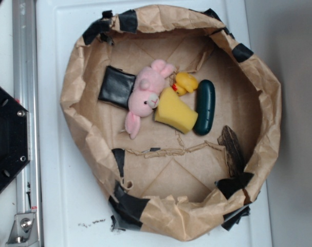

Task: Grab the pink bunny.

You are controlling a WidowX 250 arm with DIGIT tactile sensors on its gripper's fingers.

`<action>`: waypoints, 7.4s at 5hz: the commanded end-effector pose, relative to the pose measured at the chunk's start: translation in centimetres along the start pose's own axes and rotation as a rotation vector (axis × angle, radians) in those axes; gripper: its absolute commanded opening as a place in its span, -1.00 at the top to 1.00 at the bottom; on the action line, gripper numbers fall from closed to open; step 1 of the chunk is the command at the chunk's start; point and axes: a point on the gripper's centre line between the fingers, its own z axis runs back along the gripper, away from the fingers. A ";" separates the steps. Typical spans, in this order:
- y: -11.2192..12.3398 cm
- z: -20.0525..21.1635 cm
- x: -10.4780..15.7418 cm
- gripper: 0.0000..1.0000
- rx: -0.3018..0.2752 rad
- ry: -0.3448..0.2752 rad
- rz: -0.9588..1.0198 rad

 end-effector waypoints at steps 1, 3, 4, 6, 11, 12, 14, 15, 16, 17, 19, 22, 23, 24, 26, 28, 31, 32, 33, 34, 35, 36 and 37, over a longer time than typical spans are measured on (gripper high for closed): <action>0.0 0.0 0.0 -1.00 0.000 0.000 0.000; 2.3 -8.8 6.9 -1.00 -0.178 -0.004 -0.029; 2.8 -14.0 10.1 -1.00 -0.177 0.002 -0.004; 4.2 -20.5 10.7 -1.00 0.000 0.018 0.001; 7.9 -20.8 12.5 1.00 0.046 0.056 0.079; 7.0 -17.2 13.7 1.00 -0.030 0.020 0.030; 5.0 -11.8 15.6 1.00 -0.073 -0.098 -0.013; 5.4 -12.2 14.7 -1.00 -0.054 -0.086 0.086; 5.7 -13.6 13.7 -1.00 -0.060 -0.026 0.129; 5.6 -14.0 13.6 -1.00 -0.056 -0.023 0.114; 7.7 -13.6 11.4 -1.00 -0.003 -0.020 0.157; 8.4 -18.6 10.1 -1.00 0.058 -0.003 0.220; 10.2 -20.3 12.0 -1.00 0.065 -0.025 0.243; 11.1 -22.0 12.7 -1.00 0.056 -0.061 0.288; 10.4 -21.2 11.7 1.00 0.011 -0.029 0.253; 10.3 -20.2 11.5 1.00 0.006 -0.037 0.230; 5.7 -12.2 14.5 1.00 -0.086 -0.029 -0.099; 3.6 -7.4 16.0 1.00 -0.165 -0.037 -0.229; 2.5 -5.9 16.0 1.00 -0.146 -0.016 -0.232; 4.1 -7.3 14.6 -0.61 -0.130 0.010 -0.152; 7.1 -11.1 12.5 -1.00 -0.197 0.025 0.113; 7.4 -15.1 11.9 -1.00 -0.259 -0.013 0.183; 7.0 -17.8 12.6 -1.00 -0.180 -0.052 0.172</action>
